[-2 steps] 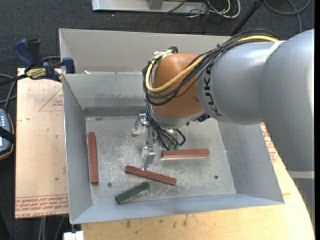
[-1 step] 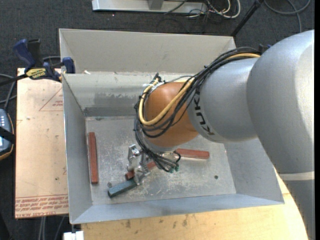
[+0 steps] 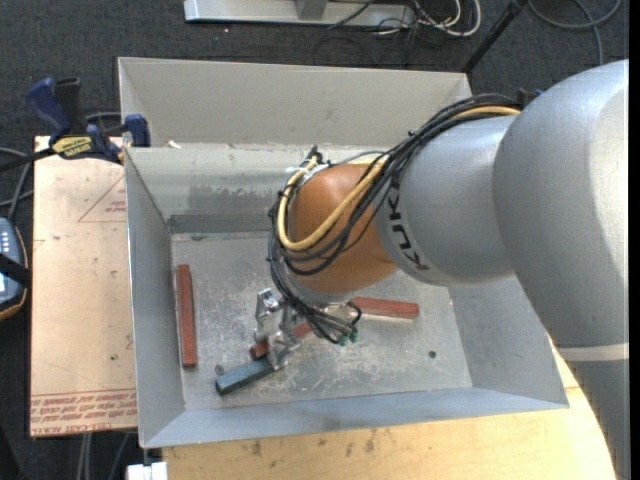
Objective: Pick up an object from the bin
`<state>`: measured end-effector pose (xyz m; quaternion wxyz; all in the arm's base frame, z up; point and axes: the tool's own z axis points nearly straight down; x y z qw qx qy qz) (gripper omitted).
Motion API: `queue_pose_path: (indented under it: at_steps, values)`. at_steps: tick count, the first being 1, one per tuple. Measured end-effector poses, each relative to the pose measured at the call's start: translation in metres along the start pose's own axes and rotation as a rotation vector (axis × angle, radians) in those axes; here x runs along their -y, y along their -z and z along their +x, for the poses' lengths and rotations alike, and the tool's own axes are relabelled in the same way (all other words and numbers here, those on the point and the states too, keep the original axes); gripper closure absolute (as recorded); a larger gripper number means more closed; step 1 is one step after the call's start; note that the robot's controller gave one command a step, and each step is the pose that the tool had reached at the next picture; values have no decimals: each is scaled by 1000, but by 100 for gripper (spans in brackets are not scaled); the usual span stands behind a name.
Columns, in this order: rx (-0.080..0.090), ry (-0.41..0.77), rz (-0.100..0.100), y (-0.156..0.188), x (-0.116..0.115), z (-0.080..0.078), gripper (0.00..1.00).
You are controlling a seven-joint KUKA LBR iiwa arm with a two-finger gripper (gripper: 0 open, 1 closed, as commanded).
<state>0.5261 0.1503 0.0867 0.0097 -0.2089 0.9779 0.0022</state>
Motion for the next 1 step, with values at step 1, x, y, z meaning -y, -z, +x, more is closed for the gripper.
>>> queue_pose_path:
  at_steps: [1]
  values:
    - [-14,13,0,151,15,14,100]
